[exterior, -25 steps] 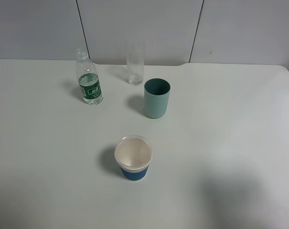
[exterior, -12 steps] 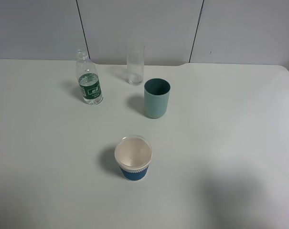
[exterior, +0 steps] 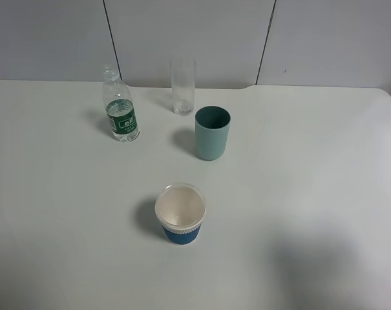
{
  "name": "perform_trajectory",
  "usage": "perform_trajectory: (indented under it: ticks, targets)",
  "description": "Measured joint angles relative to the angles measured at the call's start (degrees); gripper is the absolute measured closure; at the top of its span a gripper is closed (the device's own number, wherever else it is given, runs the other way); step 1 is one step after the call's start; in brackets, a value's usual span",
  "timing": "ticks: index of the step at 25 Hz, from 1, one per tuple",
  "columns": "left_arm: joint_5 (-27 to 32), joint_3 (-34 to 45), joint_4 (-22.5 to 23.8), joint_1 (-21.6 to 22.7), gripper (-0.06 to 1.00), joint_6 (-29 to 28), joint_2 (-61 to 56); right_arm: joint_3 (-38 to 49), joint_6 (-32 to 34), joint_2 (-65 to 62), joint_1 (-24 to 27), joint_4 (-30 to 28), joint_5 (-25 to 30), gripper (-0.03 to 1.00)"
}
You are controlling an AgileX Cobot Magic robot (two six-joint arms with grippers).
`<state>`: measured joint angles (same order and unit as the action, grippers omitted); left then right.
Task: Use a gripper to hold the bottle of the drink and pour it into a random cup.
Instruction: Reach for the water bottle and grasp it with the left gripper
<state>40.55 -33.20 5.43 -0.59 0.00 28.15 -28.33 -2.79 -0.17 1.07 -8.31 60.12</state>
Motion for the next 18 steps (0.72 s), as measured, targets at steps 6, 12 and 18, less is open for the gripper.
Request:
perform_trajectory:
  ticks: [6,12,18]
  targets:
    - [-5.1,0.0,0.0,0.0,-0.05,2.4,7.3,0.0,0.0,0.0,0.0,0.0,0.0,0.23]
    - [-10.7,0.0,-1.2,-1.0,-0.05,3.7,14.5,0.0,0.0,0.0,0.0,0.0,0.0,0.23]
    - [-12.1,0.0,-1.4,-6.6,-0.05,10.8,22.2,0.0,0.0,0.0,0.0,0.0,0.0,0.23]
